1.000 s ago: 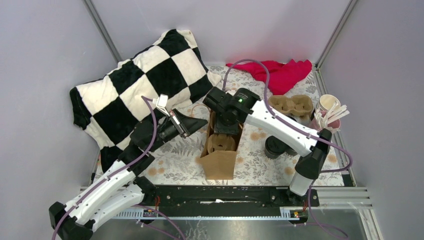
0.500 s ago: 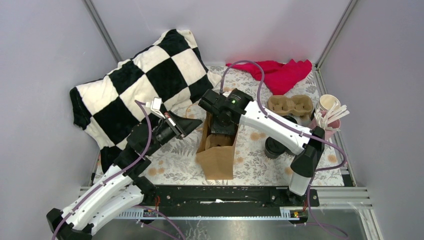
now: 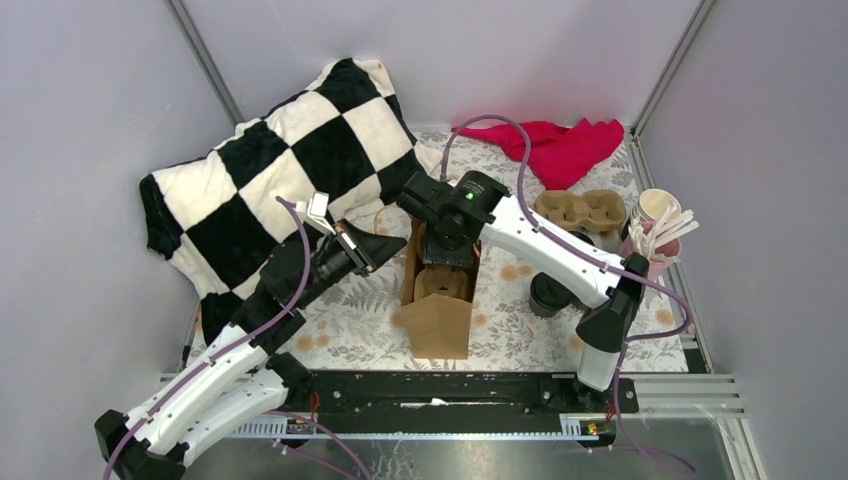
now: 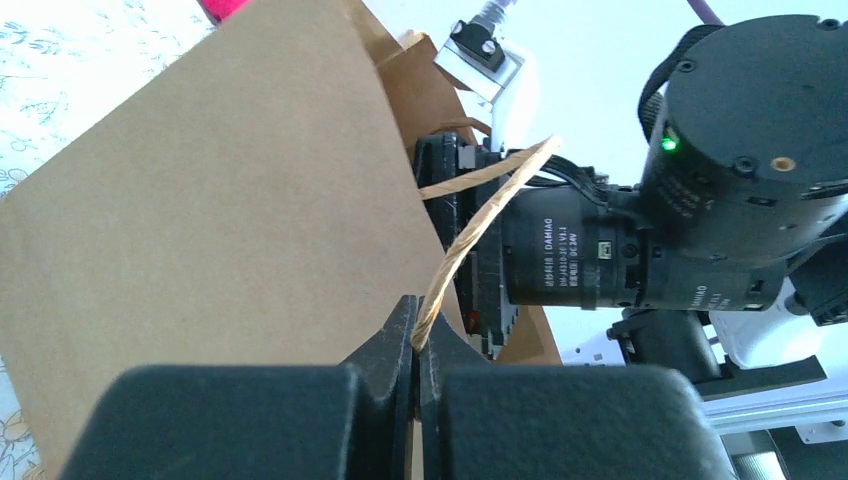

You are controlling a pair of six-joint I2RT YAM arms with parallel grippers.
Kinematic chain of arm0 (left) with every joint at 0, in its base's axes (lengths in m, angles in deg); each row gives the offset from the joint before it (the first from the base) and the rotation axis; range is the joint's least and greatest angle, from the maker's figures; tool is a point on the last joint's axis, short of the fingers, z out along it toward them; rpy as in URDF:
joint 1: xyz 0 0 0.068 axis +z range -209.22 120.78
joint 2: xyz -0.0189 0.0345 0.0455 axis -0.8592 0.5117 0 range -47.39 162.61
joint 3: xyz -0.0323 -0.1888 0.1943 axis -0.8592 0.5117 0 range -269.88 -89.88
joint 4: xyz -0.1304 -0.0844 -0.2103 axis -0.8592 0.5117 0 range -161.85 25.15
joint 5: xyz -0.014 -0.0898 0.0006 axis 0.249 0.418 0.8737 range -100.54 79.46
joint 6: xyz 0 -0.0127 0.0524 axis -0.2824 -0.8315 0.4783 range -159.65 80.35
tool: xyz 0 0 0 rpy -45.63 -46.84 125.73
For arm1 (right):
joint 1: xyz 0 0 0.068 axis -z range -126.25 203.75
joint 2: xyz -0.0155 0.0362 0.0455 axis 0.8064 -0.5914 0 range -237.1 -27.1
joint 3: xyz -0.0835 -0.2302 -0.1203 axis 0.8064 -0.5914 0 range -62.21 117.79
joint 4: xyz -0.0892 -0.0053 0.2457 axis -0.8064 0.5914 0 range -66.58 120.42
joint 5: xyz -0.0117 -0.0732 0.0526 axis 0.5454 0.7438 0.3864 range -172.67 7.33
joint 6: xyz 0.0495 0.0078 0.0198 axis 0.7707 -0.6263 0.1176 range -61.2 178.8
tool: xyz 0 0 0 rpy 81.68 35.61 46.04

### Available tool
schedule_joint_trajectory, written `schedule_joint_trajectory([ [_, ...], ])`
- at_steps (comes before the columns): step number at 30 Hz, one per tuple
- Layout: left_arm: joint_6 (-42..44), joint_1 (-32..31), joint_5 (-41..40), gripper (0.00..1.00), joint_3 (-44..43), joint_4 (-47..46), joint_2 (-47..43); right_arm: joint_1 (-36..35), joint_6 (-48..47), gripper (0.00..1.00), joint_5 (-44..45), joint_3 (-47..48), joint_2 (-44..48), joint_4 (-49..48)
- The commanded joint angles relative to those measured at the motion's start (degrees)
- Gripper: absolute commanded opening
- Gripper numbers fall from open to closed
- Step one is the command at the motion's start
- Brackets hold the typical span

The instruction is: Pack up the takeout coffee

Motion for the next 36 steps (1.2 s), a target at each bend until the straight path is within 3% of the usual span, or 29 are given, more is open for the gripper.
schedule_joint_trajectory([
  [1, 1.54, -0.19, -1.05, 0.00, -2.83, -1.09, 0.71, -0.74, 0.17, 0.48, -2.31, 0.78, 1.78, 3.72],
  [5, 1.72, -0.24, -1.05, 0.00, -3.46, -1.28, 1.69, -0.68, 0.86, 0.51, -2.64, -4.44, 3.98, 1.04],
  [15, 1.69, -0.23, -0.69, 0.00, -4.22, -0.20, 2.19, 1.72, -2.70, 0.52, -0.44, -5.64, 2.86, -5.16],
  [22, 3.19, -0.20, -0.58, 0.00, -5.93, 3.43, 2.37, 1.78, -11.43, 0.73, -5.95, 5.08, 3.37, -4.43],
  [26, 4.09, -0.24, -0.47, 0.00, -8.79, 7.74, 2.84, 1.75, -15.52, 0.80, -7.50, 9.29, 6.65, -4.71],
  [36, 4.10, -0.19, 0.69, 0.00, -13.84, 9.82, 6.77, 1.77, -18.42, 0.81, -15.84, 0.33, 18.99, -22.33],
])
